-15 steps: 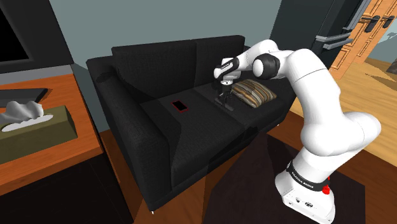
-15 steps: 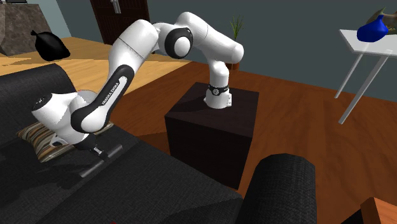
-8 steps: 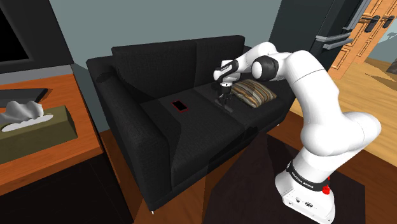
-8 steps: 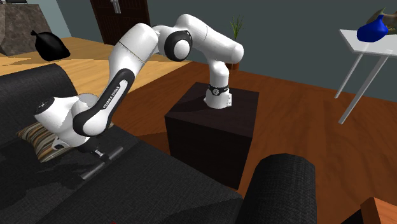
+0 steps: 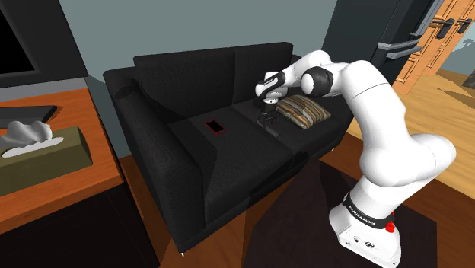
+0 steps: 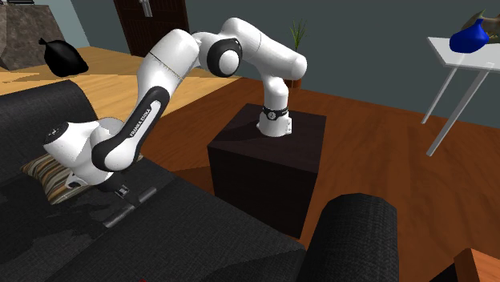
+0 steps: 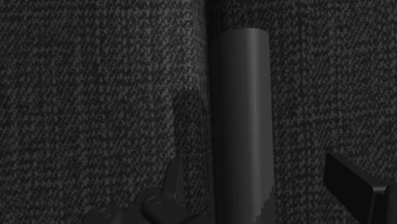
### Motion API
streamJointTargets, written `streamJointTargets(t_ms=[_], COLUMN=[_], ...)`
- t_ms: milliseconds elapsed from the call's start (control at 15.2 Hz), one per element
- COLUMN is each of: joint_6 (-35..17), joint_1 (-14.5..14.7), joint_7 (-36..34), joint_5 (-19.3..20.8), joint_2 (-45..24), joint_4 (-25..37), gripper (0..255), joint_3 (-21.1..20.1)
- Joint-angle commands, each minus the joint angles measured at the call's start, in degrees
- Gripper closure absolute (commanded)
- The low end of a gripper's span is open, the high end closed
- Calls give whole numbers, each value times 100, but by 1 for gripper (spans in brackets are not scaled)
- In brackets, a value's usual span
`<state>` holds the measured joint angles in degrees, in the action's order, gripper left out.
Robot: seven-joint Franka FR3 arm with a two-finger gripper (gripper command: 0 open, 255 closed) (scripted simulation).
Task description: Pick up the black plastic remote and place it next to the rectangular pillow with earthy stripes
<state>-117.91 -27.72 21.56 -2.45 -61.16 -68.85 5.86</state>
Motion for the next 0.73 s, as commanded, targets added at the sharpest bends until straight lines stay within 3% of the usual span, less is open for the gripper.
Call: streamJointTargets(t_ms=[0, 198, 660], joint_6=[130, 518, 518], joint_1=[6, 17, 17], joint_7=[-2, -10, -10], joint_5=[5, 17, 17], joint_2=[90, 305, 305], joint_4=[40, 214, 214], gripper=[0, 0, 0], joint_3=[5, 15, 15])
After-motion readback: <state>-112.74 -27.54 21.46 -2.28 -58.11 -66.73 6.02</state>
